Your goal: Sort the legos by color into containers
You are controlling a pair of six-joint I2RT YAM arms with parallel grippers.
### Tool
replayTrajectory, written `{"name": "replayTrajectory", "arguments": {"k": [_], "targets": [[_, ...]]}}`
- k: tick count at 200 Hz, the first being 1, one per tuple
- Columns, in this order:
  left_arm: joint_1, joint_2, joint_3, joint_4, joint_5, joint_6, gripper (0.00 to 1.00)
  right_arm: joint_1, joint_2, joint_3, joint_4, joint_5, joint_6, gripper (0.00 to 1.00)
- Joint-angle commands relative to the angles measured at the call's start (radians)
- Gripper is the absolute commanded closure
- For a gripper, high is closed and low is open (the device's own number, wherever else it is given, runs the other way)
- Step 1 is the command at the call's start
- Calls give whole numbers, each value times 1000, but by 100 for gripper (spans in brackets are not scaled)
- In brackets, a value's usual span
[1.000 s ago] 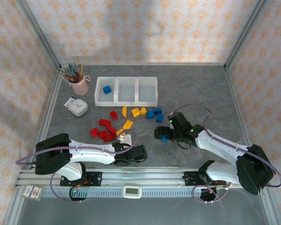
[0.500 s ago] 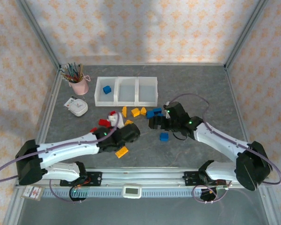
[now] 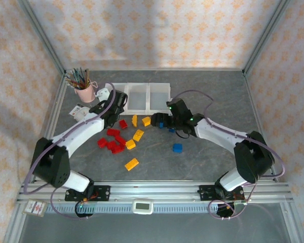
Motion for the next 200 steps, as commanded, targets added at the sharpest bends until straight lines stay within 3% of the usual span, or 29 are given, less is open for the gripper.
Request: {"name": "replayTrajectory", "arguments": {"k": [1,43,71,99,126,151,200], "targets": [[56,87,69,86,34,82,72,5,36,58,17,62,-28,0],[100,259,197,164,40,141,70,2,68,86,12,66,-45,0],[107,376,311,113,37,177,62,-6,80,98,7,55,-45,0],[109,391,325,111,32,199,50,-19,67,98,5,54,-48,0],[109,361,328,78,48,202,45,-42,43,94,-9,44,-51,0],[86,258,257,84,144,183,44,-69,-2,56,-26,52,-50,0],[-97,33,66,51,191,62,43,-155,-124,-89,-78,57,-48,0]]}}
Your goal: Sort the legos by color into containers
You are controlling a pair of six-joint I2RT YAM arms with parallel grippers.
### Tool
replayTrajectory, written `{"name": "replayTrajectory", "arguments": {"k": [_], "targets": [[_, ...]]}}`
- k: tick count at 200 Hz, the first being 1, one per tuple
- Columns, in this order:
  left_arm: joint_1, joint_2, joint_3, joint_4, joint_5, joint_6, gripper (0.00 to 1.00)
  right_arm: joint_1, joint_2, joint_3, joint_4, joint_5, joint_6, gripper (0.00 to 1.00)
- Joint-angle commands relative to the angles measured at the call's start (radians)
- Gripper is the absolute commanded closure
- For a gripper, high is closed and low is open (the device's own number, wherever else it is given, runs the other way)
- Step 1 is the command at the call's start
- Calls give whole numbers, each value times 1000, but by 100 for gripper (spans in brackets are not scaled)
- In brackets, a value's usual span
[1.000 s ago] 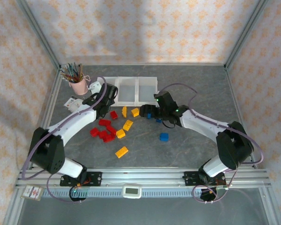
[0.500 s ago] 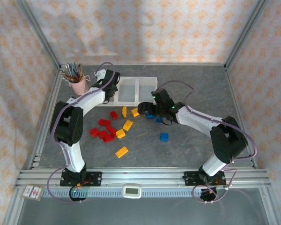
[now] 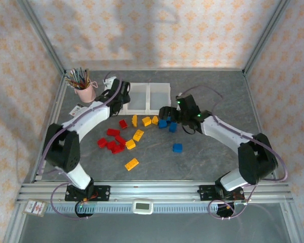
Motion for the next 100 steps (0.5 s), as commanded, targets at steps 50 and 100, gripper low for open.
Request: {"name": "replayTrajectory", "arguments": {"k": [50,100], "targets": [[-345,-141,-211,1,48,-248,41,-132,-154,-198,-90,4,-24,0],[-461,78,-95,65,50,-363,34,-214,-176,-252,-70,-49,-40,0]]}}
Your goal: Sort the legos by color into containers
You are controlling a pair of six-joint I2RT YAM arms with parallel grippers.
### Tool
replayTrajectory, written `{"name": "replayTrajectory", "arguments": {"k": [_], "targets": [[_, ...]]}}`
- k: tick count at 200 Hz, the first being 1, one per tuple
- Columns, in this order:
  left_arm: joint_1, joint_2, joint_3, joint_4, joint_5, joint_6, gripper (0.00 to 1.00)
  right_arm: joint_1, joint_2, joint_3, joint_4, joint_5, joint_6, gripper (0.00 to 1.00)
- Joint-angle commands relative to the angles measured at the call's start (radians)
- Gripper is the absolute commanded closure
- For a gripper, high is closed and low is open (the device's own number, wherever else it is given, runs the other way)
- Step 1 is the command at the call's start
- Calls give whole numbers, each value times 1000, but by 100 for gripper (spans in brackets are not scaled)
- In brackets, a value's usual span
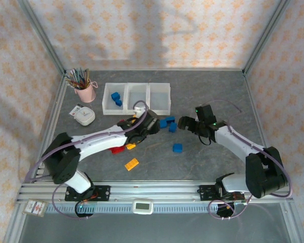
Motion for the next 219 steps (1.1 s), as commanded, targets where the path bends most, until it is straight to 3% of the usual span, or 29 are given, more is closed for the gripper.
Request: {"name": "replayTrajectory", "arguments": {"k": [1,101,170,219], "targets": [[-16,109,88,30,-2,-84,34,-21,-29,-17,3,-26,-25,0],[-10,432,373,-97,-103,-157,27,-75,23,-1,37,-94,-54,0],[5,506,416,-128,-117,-157,28,-84,25,-4,43,-100,-57,0],[20,544,435,-111,-96,-140,34,-88,22,-4,41,-102,-57,0]]}}
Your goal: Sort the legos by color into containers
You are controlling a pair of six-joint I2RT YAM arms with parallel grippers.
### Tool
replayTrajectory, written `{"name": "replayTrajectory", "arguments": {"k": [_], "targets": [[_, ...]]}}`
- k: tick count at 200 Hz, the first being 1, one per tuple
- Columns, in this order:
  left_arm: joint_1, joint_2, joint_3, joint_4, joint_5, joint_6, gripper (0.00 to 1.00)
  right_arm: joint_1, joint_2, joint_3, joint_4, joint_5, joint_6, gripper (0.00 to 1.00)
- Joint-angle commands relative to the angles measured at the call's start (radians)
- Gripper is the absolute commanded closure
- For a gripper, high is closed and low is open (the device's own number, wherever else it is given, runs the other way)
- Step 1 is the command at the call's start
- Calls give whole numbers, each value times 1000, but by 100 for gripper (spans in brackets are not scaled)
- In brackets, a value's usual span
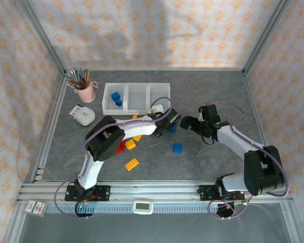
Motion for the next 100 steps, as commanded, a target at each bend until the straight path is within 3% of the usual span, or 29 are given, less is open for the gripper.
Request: {"name": "replayTrajectory", "arguments": {"k": [1,100], "targets": [[20,48,32,-27,-8,7,35,-8,1,12,13,-2,-16,0],[18,-19,-17,-1,-4,15,57,-8,-25,18,3,-6,-19,0]]}}
